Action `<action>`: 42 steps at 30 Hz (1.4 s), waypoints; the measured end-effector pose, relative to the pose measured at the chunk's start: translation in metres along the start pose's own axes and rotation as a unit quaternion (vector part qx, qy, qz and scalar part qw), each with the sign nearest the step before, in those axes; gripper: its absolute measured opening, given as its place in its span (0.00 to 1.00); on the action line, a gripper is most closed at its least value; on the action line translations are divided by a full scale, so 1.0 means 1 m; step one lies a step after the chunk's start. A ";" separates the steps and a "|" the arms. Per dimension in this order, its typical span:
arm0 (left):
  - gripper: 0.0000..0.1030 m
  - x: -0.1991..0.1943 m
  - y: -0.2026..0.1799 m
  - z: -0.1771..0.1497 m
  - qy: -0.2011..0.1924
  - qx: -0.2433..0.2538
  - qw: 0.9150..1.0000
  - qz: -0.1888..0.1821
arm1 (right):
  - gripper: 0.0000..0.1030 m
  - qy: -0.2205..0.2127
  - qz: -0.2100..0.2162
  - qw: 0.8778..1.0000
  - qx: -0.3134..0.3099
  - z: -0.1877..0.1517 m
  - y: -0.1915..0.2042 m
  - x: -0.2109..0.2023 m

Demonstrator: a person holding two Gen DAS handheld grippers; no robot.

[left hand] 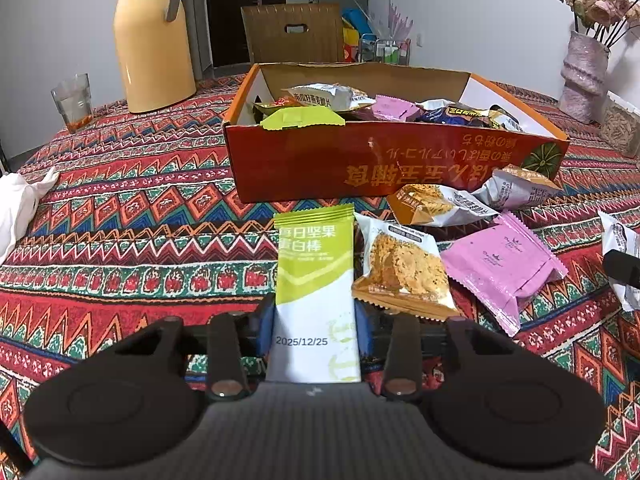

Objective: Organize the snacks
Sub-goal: 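Grasp the green-white bar with the left tool while the right tool holds its packet, then carry both snacks over the box and open both tools to drop them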

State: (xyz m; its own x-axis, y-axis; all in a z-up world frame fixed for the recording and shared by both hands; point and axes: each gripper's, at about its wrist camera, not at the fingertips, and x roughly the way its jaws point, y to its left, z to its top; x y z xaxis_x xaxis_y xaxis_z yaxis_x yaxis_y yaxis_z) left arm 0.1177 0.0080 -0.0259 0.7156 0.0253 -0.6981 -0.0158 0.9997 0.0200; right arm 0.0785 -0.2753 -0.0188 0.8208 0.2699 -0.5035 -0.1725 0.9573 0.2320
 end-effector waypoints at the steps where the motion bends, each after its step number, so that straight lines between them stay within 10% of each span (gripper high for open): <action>1: 0.37 0.000 0.000 0.000 -0.001 0.001 1.000 0.001 | 0.38 0.000 0.000 1.000 0.000 0.000 0.000 0.000; 21: 0.36 -0.064 0.009 0.012 -0.081 -0.014 0.997 0.003 | 0.38 -0.017 0.011 1.000 -0.013 0.016 0.013 -0.017; 42: 0.37 -0.060 -0.026 0.103 -0.162 -0.025 0.986 -0.024 | 0.38 -0.103 0.029 0.991 -0.079 0.115 0.049 0.016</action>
State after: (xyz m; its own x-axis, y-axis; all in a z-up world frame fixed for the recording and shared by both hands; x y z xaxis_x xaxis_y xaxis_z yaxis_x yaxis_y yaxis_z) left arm 0.1466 -0.0195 0.0889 0.9017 -0.0171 -0.4320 -0.0043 0.9988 -0.0485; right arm 0.1454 -0.2362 0.0803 0.8980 0.3141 -0.3082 -0.2930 0.9493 0.1137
